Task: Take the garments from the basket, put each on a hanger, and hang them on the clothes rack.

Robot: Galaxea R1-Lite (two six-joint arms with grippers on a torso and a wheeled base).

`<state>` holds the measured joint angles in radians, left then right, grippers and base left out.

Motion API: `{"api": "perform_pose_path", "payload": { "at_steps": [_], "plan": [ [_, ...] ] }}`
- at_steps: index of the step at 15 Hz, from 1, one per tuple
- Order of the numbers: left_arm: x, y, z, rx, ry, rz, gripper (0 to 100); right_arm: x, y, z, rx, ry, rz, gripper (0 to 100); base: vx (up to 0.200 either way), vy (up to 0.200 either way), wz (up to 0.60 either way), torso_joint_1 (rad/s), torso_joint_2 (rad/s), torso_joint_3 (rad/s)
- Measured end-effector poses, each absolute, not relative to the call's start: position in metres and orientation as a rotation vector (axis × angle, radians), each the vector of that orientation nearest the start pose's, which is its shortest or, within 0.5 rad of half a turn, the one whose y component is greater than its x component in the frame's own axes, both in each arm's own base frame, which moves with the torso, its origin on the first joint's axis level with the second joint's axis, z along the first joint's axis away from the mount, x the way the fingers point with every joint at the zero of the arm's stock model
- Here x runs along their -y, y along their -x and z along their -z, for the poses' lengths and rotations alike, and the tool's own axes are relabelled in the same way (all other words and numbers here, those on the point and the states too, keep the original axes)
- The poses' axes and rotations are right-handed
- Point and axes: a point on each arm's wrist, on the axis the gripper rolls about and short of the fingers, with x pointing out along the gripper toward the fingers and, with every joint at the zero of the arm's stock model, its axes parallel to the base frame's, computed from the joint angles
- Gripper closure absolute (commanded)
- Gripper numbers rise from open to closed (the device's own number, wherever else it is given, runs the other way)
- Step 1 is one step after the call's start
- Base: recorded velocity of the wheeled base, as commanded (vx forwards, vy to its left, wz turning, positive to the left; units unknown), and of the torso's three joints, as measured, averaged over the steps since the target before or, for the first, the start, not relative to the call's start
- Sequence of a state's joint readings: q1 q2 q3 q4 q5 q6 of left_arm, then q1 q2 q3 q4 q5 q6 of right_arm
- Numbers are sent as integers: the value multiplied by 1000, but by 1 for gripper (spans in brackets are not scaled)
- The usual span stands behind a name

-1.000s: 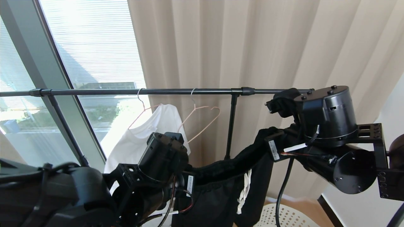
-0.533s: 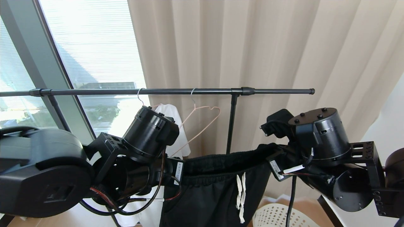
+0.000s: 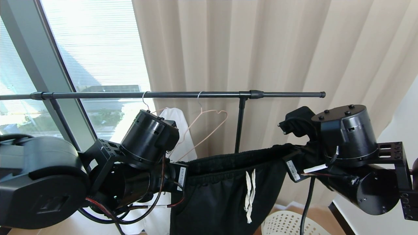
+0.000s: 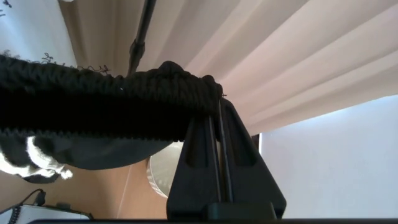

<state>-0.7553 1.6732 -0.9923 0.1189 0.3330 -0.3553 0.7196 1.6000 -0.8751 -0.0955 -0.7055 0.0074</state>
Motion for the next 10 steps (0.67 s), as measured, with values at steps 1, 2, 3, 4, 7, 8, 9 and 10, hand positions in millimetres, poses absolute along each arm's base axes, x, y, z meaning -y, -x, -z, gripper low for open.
{"api": "perform_pose_path", "payload": {
  "at_steps": [1,2,3,4,7,8,9,10],
  "plan": [
    [188,-213,-175,-741,-84,267,100,-162,-215,-185,-473,393,5,100,0,0,0,0,0,0],
    [188,-215,-175,-731,-96,269,100,-158,-219,-188,-472,381,21,100,0,0,0,0,0,0],
    [187,-218,-177,-711,-96,267,100,-154,-224,-190,-473,364,24,100,0,0,0,0,0,0],
    [187,-219,-177,-701,-92,263,100,-152,-227,-193,-473,352,20,100,0,0,0,0,0,0],
    [185,-221,-174,-680,-70,255,100,-147,-240,-199,-463,317,22,100,0,0,0,0,0,0],
    [183,-221,-170,-675,-65,251,100,-145,-244,-198,-467,311,28,100,0,0,0,0,0,0],
    [180,-222,-165,-674,-61,245,100,-143,-247,-197,-472,305,27,100,0,0,0,0,0,0],
    [178,-221,-159,-674,-61,240,100,-141,-250,-197,-476,297,29,100,0,0,0,0,0,0]
  ]
}}
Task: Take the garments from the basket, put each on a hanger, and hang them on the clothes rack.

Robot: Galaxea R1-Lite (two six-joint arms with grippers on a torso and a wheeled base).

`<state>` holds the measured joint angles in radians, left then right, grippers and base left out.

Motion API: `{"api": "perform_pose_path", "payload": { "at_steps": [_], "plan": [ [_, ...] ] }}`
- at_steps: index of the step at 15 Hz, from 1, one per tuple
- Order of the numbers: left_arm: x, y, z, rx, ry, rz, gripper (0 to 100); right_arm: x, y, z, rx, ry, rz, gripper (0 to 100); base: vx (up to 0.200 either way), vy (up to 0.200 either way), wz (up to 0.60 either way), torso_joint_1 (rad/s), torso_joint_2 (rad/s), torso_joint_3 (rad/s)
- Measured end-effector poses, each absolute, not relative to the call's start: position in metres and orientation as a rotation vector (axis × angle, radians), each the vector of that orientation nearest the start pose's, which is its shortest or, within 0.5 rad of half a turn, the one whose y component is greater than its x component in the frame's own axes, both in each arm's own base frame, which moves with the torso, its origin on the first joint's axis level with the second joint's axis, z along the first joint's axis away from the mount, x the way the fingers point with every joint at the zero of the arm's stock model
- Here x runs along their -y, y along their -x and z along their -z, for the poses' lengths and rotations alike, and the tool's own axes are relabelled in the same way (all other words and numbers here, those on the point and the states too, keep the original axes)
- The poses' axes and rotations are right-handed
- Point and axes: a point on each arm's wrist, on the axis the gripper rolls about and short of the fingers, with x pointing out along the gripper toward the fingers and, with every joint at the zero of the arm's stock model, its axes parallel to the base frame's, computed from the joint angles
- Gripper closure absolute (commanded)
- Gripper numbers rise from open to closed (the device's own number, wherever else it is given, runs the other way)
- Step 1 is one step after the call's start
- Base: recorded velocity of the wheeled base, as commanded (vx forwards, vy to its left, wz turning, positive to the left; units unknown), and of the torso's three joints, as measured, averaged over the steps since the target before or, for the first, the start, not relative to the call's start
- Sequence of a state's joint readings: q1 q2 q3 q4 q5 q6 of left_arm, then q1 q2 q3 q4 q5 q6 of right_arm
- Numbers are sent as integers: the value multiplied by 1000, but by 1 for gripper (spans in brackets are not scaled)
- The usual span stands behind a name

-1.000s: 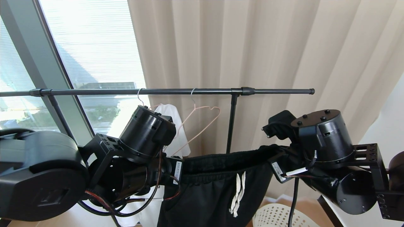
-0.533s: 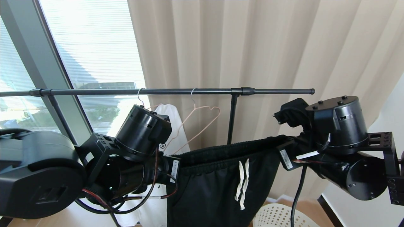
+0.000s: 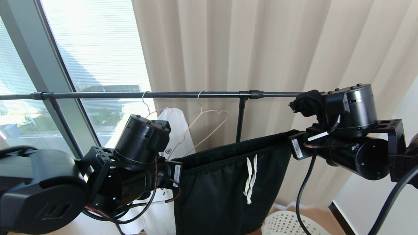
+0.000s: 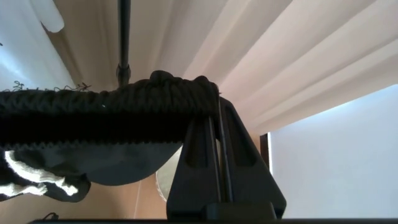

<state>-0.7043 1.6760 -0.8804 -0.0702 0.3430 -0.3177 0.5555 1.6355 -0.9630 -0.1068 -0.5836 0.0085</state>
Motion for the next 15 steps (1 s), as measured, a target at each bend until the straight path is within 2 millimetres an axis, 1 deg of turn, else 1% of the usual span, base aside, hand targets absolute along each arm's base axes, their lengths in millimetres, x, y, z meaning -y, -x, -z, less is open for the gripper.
{"api": "perform_pose_path", "payload": {
  "at_steps": [3,6,7,9,11,13,15],
  "plan": [
    [173,-220,-152,-671,-53,230,100,-135,-253,-197,-478,285,46,100,0,0,0,0,0,0],
    [174,-223,-155,-653,-39,231,100,-133,-251,-198,-477,216,65,100,0,0,0,0,0,0],
    [176,-227,-159,-634,-28,236,100,-136,-247,-196,-483,186,62,100,0,0,0,0,0,0],
    [183,-235,-167,-607,-11,247,100,-144,-228,-184,-517,169,22,100,0,0,0,0,0,0],
    [191,-245,-171,-589,-2,253,100,-147,-205,-173,-544,173,-23,100,0,0,0,0,0,0],
    [200,-254,-173,-575,9,264,100,-147,-183,-168,-555,170,-73,100,0,0,0,0,0,0],
    [207,-262,-175,-568,17,275,100,-148,-168,-166,-557,173,-114,100,0,0,0,0,0,0]
  ]
}}
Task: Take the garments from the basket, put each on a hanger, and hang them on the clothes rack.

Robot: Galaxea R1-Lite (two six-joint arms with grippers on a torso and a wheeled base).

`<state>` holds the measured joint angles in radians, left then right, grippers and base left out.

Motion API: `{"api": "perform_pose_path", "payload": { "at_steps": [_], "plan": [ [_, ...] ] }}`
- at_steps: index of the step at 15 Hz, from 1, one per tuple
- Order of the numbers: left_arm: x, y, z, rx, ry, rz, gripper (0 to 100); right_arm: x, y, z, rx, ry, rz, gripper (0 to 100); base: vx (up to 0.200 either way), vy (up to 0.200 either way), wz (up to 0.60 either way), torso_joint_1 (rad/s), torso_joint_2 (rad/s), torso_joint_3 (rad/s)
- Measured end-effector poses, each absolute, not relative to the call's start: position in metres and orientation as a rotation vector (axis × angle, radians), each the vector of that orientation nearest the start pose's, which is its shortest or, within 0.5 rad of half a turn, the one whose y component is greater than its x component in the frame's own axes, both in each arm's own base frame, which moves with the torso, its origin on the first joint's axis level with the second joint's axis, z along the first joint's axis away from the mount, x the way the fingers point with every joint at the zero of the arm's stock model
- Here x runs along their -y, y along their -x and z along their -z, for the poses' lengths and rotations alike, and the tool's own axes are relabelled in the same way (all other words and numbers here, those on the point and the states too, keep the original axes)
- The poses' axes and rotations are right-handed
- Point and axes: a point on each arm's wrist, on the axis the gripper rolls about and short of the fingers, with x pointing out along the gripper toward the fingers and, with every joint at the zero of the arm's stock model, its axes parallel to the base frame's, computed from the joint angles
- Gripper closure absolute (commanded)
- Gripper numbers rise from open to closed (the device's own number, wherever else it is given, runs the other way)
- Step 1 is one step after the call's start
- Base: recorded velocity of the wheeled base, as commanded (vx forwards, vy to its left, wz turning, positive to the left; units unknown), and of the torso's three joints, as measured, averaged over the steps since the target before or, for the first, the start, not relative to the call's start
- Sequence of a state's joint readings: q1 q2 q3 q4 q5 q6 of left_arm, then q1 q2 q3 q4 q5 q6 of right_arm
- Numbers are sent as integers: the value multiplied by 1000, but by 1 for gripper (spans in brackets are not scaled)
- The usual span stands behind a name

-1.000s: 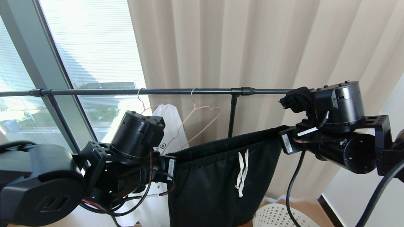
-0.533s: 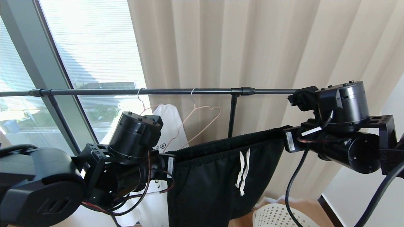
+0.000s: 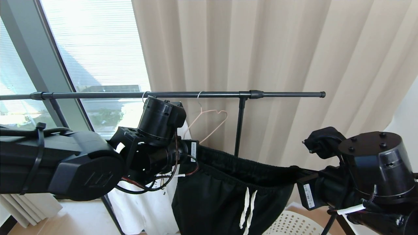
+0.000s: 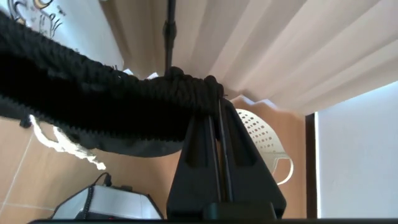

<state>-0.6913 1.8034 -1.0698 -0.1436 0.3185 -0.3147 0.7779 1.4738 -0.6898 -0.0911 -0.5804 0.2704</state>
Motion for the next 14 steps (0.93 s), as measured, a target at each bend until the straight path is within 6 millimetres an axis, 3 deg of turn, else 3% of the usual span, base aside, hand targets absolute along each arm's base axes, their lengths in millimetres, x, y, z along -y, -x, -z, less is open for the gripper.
{"api": "perform_pose_path", "payload": {
  "at_steps": [4,8,14],
  "plan": [
    [223,-279,-191,-508,60,314,100,-164,-133,-157,-607,165,-235,100,0,0,0,0,0,0],
    [235,-284,-202,-478,86,369,100,-183,-105,-156,-626,124,-352,100,0,0,0,0,0,0],
    [268,-291,-213,-381,141,463,100,-236,-98,-166,-621,44,-446,100,0,0,0,0,0,0]
  ]
}}
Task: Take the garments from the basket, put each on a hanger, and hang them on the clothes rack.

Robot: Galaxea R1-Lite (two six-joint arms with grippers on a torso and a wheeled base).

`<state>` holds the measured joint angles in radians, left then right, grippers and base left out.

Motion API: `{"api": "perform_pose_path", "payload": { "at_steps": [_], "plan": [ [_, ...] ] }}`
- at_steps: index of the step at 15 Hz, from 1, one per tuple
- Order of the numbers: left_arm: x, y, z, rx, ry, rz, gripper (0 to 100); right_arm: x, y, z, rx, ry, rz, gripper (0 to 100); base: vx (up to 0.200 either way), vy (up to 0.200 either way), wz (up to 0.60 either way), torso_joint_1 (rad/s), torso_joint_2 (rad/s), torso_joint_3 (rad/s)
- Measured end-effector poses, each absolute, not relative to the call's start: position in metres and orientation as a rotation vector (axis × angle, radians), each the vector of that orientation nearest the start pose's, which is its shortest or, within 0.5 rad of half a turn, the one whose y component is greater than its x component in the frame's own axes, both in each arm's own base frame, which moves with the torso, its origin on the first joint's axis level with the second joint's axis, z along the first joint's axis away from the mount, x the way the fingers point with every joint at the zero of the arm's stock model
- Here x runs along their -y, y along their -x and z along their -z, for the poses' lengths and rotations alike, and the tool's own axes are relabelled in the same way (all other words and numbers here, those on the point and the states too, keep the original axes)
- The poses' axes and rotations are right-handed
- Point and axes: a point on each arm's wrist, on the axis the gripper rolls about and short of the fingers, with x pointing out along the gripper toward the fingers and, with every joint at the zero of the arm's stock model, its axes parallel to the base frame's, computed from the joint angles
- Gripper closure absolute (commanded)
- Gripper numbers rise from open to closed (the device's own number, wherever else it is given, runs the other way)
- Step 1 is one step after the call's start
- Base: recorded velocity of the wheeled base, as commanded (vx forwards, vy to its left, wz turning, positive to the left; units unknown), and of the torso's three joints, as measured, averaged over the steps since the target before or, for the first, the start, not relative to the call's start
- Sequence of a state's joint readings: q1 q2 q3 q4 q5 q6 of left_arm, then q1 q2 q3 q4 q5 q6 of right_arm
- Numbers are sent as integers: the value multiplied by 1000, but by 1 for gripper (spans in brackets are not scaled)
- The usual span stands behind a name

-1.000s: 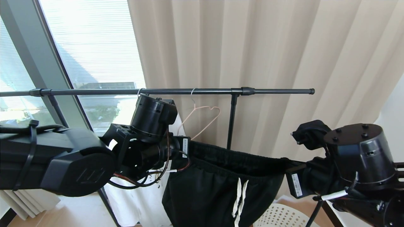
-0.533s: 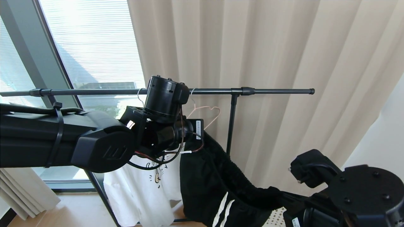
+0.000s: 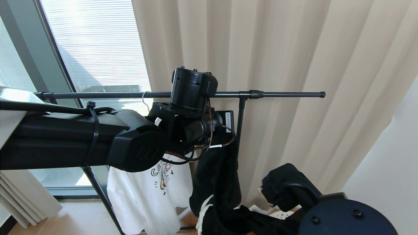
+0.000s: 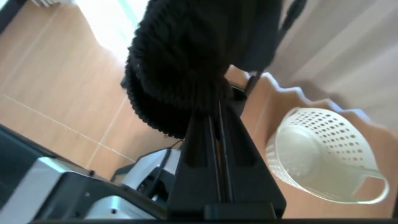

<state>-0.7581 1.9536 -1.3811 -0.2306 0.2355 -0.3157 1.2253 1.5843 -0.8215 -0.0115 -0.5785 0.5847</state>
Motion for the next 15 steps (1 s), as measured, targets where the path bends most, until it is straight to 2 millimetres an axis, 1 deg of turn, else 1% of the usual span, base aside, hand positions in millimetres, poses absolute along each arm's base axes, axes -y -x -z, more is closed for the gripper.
{"api": "perform_pose_path", "payload": {
  "at_steps": [3,5,6,7,10,12,15],
  "plan": [
    [275,-296,-212,-374,145,467,100,-263,-104,-172,-622,-45,-443,100,0,0,0,0,0,0],
    [276,-297,-210,-377,143,465,100,-269,-106,-168,-637,-44,-435,100,0,0,0,0,0,0],
    [276,-296,-210,-379,142,463,100,-268,-106,-165,-643,-37,-428,100,0,0,0,0,0,0],
    [274,-295,-212,-378,141,460,100,-263,-106,-162,-649,-28,-418,100,0,0,0,0,0,0],
    [264,-288,-216,-393,131,447,100,-234,-112,-156,-663,-11,-352,100,0,0,0,0,0,0],
    [245,-279,-215,-450,75,419,100,-209,-131,-155,-657,-17,-253,100,0,0,0,0,0,0],
    [212,-263,-210,-546,-38,380,100,-174,-174,-159,-630,-25,-101,100,0,0,0,0,0,0]
  ]
}}
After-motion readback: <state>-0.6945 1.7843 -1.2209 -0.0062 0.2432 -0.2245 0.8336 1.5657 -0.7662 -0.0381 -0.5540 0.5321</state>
